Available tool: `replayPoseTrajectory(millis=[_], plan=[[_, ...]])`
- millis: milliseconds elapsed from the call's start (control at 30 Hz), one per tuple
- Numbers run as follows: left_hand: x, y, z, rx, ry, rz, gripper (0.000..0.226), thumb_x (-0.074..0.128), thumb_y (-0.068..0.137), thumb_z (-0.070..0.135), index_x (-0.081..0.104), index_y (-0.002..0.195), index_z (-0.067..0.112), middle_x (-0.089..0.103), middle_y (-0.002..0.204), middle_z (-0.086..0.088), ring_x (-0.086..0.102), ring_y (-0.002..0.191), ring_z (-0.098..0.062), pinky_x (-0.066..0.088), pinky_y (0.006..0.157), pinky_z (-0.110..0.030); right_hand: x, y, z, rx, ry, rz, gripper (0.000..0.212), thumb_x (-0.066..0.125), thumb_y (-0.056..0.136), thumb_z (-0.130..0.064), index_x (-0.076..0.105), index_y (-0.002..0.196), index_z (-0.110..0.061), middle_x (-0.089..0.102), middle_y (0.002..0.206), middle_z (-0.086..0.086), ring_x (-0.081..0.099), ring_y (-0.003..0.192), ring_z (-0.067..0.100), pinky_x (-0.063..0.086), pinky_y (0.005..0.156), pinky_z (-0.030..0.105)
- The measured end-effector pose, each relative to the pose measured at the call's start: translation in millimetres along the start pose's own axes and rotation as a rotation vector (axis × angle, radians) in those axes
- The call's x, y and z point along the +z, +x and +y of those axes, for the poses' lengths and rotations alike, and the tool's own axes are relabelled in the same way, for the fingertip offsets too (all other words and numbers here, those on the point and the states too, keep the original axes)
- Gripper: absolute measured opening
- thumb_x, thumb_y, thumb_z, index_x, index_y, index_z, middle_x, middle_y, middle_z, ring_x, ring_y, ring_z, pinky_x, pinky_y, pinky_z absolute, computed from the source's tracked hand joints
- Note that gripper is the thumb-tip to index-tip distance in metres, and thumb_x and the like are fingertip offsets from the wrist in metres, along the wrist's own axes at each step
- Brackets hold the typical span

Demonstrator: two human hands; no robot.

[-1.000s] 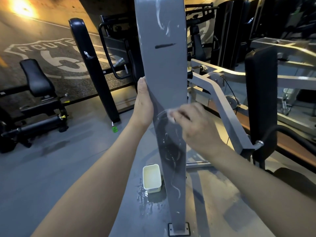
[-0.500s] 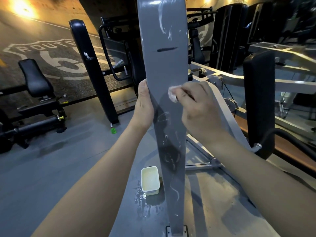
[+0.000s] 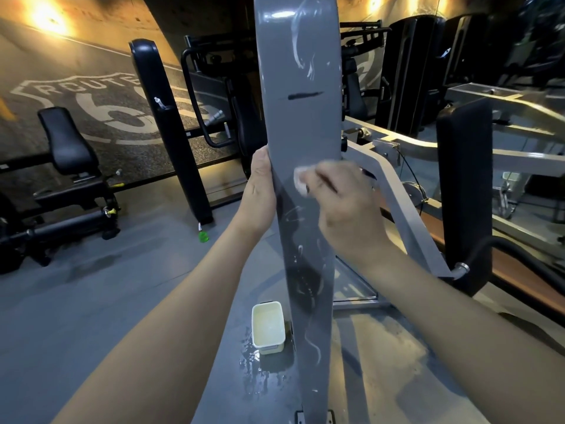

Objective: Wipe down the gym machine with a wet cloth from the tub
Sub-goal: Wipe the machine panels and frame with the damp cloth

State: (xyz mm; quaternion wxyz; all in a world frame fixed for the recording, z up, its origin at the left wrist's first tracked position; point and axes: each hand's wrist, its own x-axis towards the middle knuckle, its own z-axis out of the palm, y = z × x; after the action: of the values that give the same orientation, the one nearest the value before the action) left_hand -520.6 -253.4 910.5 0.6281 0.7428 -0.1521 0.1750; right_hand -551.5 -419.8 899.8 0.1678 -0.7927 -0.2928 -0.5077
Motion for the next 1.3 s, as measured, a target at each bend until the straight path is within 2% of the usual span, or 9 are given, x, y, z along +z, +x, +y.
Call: replayPoseTrajectory(millis=[167, 267, 400, 567, 667, 767, 933, 1133, 1300], plan=[[-12.3, 3.3, 4.4, 0.010, 0.094, -0.065, 0.057, 0.011, 0.109, 0.055, 0.050, 0.138, 0.026, 0.059, 0.137, -0.001, 0.055, 0.128, -0.011, 0.047, 0.103, -0.029, 15.6, -70.0, 6.4, -0.169, -0.037, -0.306, 0.041, 0.031, 0.101, 0.002, 0.069, 0.112, -0.006, 0.064, 0.103, 0.008, 0.060, 0.089, 0.032, 0.050, 0.070, 0.046], [-15.9, 1.9, 8.1, -0.018, 0.095, -0.068, 0.056, 0.014, 0.107, 0.060, 0.050, 0.138, 0.032, 0.059, 0.137, 0.003, 0.056, 0.127, -0.009, 0.048, 0.102, -0.028, 4.8, -47.6, 4.3, -0.139, -0.053, -0.238, 0.032, 0.052, 0.089, 0.008, 0.069, 0.110, -0.008, 0.064, 0.103, 0.007, 0.056, 0.091, 0.030, 0.048, 0.071, 0.040], [-15.5, -2.7, 13.2, -0.008, 0.074, -0.064, 0.052, 0.017, 0.109, 0.058, 0.051, 0.139, 0.033, 0.057, 0.139, 0.009, 0.051, 0.131, -0.002, 0.041, 0.107, -0.026, 9.2, -27.9, -0.7, -0.020, -0.017, -0.037, 0.037, 0.039, 0.102, 0.004, 0.071, 0.119, -0.004, 0.068, 0.108, 0.009, 0.054, 0.093, 0.028, 0.049, 0.077, 0.039], [-16.8, -4.8, 16.3, 0.005, 0.074, -0.065, 0.048, 0.019, 0.112, 0.046, 0.051, 0.140, 0.025, 0.056, 0.139, 0.008, 0.049, 0.130, 0.002, 0.038, 0.103, -0.017, 18.2, -74.6, 3.6, -0.217, -0.053, -0.316, 0.028, 0.044, 0.102, 0.000, 0.067, 0.118, -0.004, 0.063, 0.105, 0.010, 0.058, 0.090, 0.032, 0.052, 0.072, 0.045], [-14.1, -4.4, 16.9, 0.004, 0.061, -0.051, 0.047, 0.019, 0.112, 0.045, 0.050, 0.141, 0.025, 0.056, 0.140, 0.010, 0.049, 0.130, 0.003, 0.040, 0.100, -0.010, 5.7, -36.9, 2.2, -0.092, -0.031, -0.164, 0.031, 0.049, 0.093, 0.006, 0.069, 0.114, -0.005, 0.064, 0.104, 0.010, 0.053, 0.090, 0.030, 0.048, 0.070, 0.039], [-11.4, -5.8, 14.4, -0.010, 0.045, -0.038, 0.046, 0.020, 0.112, 0.047, 0.050, 0.141, 0.026, 0.056, 0.140, 0.010, 0.050, 0.130, 0.001, 0.040, 0.102, -0.019, 9.5, -29.2, 1.3, -0.029, -0.037, -0.029, 0.036, 0.051, 0.093, 0.011, 0.068, 0.122, -0.001, 0.066, 0.109, 0.012, 0.051, 0.092, 0.030, 0.047, 0.075, 0.037], [-12.4, -3.6, 11.0, -0.014, 0.024, -0.028, 0.046, 0.022, 0.113, 0.045, 0.048, 0.145, 0.026, 0.056, 0.142, 0.011, 0.049, 0.134, -0.004, 0.038, 0.111, -0.031, 18.0, -80.5, 3.3, -0.227, -0.071, -0.350, 0.030, 0.041, 0.103, -0.001, 0.064, 0.123, -0.004, 0.061, 0.106, 0.011, 0.056, 0.090, 0.032, 0.052, 0.071, 0.046], [-16.2, -4.1, 7.9, -0.040, -0.005, -0.064, 0.043, 0.025, 0.112, 0.046, 0.049, 0.144, 0.029, 0.057, 0.143, 0.008, 0.051, 0.136, -0.014, 0.037, 0.116, -0.053, 11.9, -26.8, -7.8, 0.021, -0.008, -0.007, 0.033, 0.054, 0.091, 0.012, 0.068, 0.119, 0.001, 0.065, 0.111, 0.013, 0.051, 0.090, 0.030, 0.044, 0.076, 0.035], [-17.7, -4.1, 13.2, -0.037, -0.021, -0.074, 0.042, 0.024, 0.114, 0.038, 0.048, 0.146, 0.026, 0.057, 0.143, 0.008, 0.053, 0.132, -0.009, 0.040, 0.115, -0.043, 20.4, -78.8, 0.7, -0.248, -0.080, -0.361, 0.029, 0.047, 0.099, 0.000, 0.063, 0.124, -0.003, 0.061, 0.107, 0.011, 0.056, 0.090, 0.032, 0.052, 0.069, 0.045]])
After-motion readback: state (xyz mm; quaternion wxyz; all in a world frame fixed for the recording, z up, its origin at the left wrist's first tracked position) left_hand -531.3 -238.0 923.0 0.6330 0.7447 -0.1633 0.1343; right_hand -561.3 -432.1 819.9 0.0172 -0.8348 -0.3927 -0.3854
